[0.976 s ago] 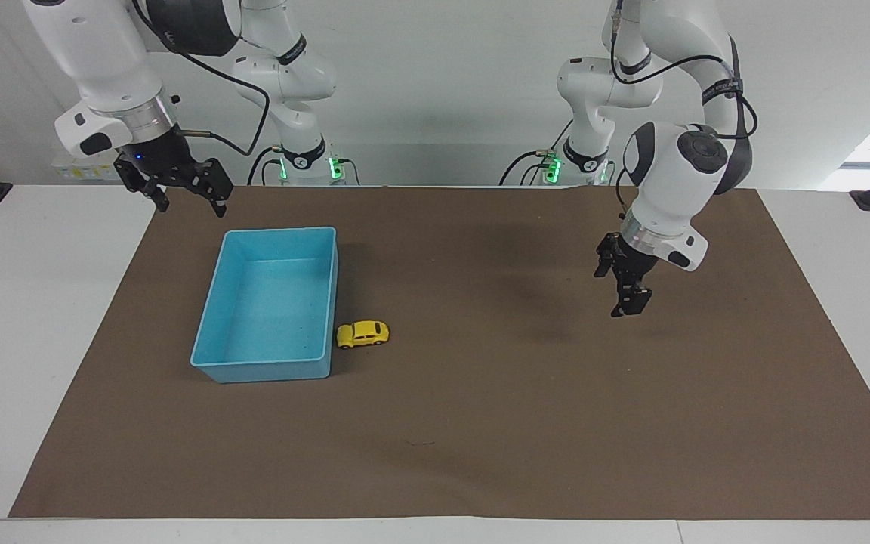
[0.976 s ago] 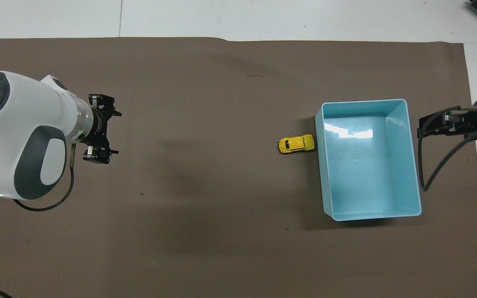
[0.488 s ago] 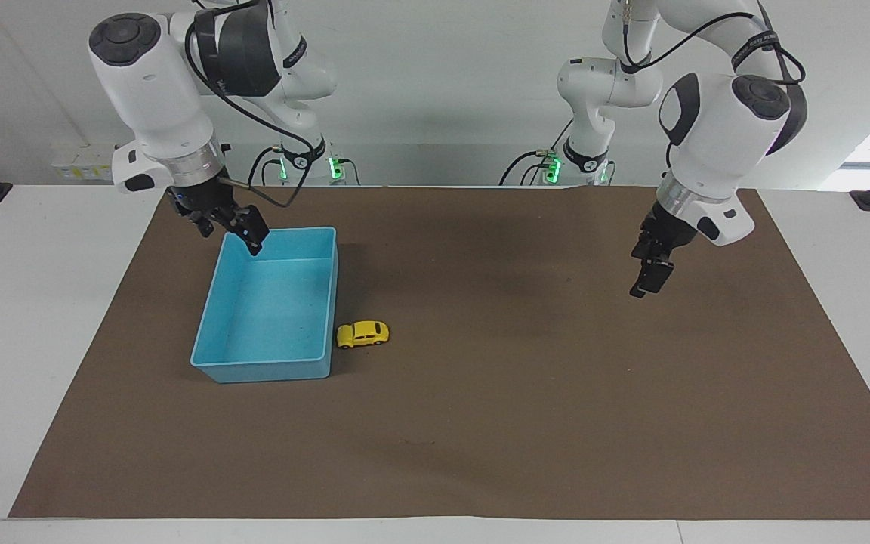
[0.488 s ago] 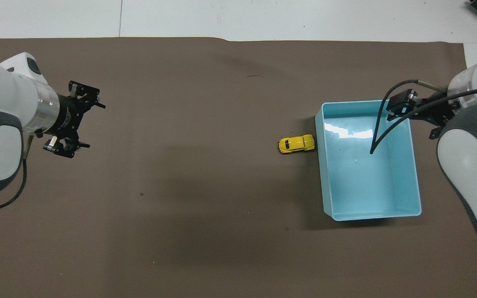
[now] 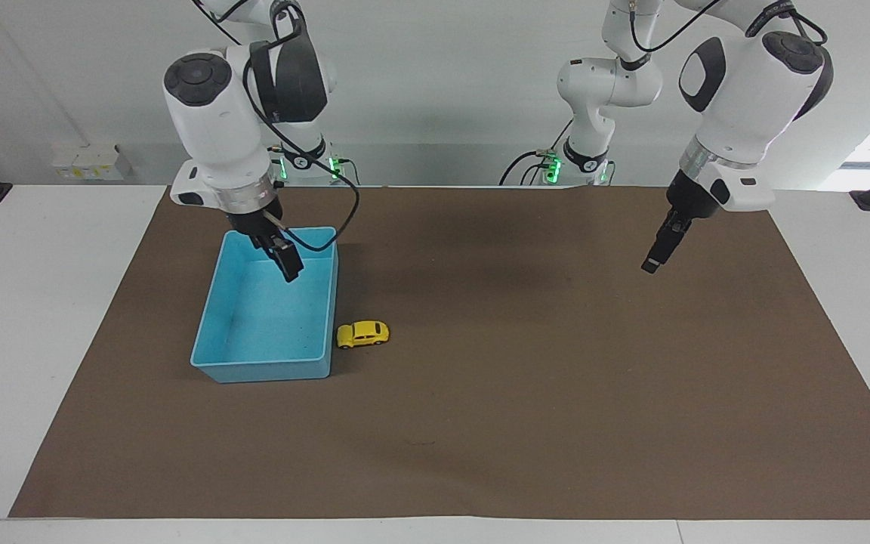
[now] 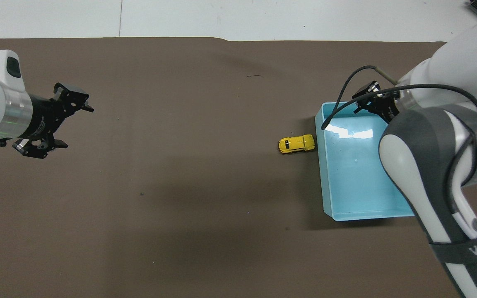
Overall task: Wind up and store yellow beetle car
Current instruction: 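Reach the right gripper to the car while the left gripper withdraws, then grasp the yellow car with the right gripper and lift it, then lower the car into the blue bin with the right gripper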
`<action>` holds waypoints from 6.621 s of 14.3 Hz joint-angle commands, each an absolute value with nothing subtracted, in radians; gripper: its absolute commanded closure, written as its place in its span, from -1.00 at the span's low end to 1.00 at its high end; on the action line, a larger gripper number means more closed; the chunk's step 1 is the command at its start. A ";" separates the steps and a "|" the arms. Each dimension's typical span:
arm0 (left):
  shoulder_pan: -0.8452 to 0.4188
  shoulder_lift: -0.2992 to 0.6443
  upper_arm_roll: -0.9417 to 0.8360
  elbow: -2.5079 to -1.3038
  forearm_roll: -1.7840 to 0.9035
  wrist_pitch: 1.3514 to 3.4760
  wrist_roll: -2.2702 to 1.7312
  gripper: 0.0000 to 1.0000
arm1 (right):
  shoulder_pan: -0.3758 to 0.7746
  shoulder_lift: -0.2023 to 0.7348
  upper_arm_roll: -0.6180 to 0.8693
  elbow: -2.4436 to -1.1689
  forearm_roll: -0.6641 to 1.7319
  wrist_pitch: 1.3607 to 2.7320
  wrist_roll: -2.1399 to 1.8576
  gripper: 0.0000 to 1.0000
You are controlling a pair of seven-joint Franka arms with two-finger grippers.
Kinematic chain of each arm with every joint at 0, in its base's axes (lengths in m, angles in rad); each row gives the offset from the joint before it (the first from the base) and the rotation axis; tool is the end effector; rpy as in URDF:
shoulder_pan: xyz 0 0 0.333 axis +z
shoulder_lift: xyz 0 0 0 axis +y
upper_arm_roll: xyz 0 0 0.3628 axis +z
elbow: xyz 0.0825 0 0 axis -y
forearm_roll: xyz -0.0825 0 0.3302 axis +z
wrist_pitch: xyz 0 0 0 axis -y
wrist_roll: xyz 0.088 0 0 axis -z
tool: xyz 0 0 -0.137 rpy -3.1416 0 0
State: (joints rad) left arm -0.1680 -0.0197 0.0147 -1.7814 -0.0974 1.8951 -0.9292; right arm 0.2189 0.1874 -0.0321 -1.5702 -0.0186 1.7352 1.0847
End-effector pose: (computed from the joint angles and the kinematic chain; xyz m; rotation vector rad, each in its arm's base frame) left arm 0.5131 -0.0892 0.5921 2.7538 1.1656 0.0982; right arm 0.5635 0.1059 0.5550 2.8032 -1.3440 -0.0055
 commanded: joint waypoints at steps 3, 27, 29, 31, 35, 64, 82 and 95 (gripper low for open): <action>-0.101 -0.060 0.005 -1.776 -0.083 1.858 -0.564 -1.00 | 0.253 0.262 -0.021 -1.574 -0.012 1.828 1.372 -1.00; -0.095 -0.114 0.005 -1.694 0.003 1.646 -0.058 -1.00 | 0.413 0.376 -0.023 -1.931 -0.209 2.302 1.980 0.79; -0.094 -0.114 0.005 -1.694 0.002 1.657 -0.057 -1.00 | 0.410 0.379 -0.023 -1.918 -0.219 2.292 1.973 1.00; -0.094 -0.112 0.006 -1.694 0.002 1.658 -0.055 -1.00 | 0.416 0.379 -0.023 -1.902 -0.233 2.275 1.973 1.00; -0.094 -0.114 0.009 -1.655 -0.005 1.640 -0.058 -1.00 | 0.449 0.379 -0.021 -1.809 -0.233 2.151 1.977 1.00; -0.094 -0.133 0.011 -1.652 -0.029 1.589 -0.066 -1.00 | 0.209 0.058 -0.031 -1.782 -0.005 1.807 0.702 1.00; -0.094 -0.133 0.011 -1.652 -0.029 1.589 -0.066 -1.00 | 0.075 -0.043 -0.034 -2.347 -0.003 2.396 0.054 1.00; -0.094 -0.135 0.011 -1.652 -0.029 1.589 -0.066 -1.00 | 0.092 -0.043 -0.032 -2.311 -0.003 2.322 0.037 -1.00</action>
